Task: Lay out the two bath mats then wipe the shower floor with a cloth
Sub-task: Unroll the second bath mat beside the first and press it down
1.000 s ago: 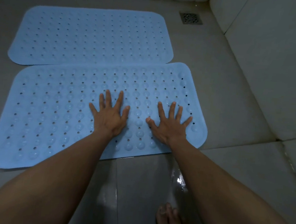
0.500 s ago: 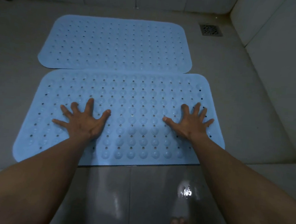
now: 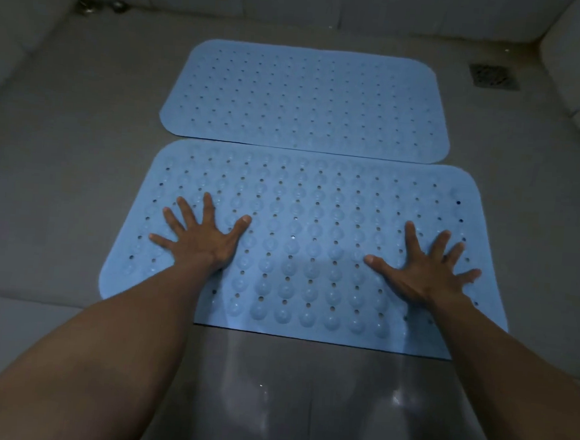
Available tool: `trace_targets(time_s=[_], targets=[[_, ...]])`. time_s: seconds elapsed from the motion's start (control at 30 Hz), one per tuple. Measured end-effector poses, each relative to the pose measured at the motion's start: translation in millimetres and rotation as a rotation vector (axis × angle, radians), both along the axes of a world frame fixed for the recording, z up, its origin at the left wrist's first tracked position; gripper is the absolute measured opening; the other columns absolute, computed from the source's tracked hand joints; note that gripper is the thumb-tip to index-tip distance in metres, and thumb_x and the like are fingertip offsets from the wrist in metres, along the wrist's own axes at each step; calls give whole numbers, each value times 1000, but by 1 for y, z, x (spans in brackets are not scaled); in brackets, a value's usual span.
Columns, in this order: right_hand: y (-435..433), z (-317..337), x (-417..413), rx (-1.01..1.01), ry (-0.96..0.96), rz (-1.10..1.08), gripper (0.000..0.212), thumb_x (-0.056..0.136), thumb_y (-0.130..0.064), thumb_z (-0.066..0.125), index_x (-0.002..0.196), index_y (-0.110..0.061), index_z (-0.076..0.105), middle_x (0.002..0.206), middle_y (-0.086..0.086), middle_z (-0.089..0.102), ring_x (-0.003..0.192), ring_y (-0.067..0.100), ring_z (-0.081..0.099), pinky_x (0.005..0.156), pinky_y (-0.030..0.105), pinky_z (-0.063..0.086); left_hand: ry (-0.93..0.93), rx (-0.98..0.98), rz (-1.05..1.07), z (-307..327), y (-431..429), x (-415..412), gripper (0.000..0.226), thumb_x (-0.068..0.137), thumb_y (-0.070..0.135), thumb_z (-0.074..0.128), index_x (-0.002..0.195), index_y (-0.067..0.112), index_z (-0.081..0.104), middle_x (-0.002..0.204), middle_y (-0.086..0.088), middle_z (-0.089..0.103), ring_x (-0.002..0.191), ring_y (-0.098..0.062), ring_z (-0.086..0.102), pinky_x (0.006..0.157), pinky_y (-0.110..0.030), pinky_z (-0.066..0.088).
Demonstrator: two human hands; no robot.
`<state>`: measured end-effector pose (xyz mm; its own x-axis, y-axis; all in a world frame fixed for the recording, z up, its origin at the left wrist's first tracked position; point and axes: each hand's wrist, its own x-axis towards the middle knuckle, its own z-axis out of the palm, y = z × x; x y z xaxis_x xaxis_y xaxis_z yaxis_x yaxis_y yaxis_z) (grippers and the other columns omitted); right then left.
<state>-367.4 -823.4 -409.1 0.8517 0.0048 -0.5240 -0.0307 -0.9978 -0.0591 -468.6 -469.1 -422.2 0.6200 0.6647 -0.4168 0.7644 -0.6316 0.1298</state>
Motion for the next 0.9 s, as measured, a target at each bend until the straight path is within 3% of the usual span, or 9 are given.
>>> trace_targets(time_s=[0.9], targets=[[42,4,-10,7,1,28,121,50,-108,17,148,-50,-24,160,14,-32,147,44,-23,109,76,-6,25,-26,-8,6,43,-8,106,66,100,5,153,46,-20,162,-4,-30,147,-40,-29,109,-74,-13]])
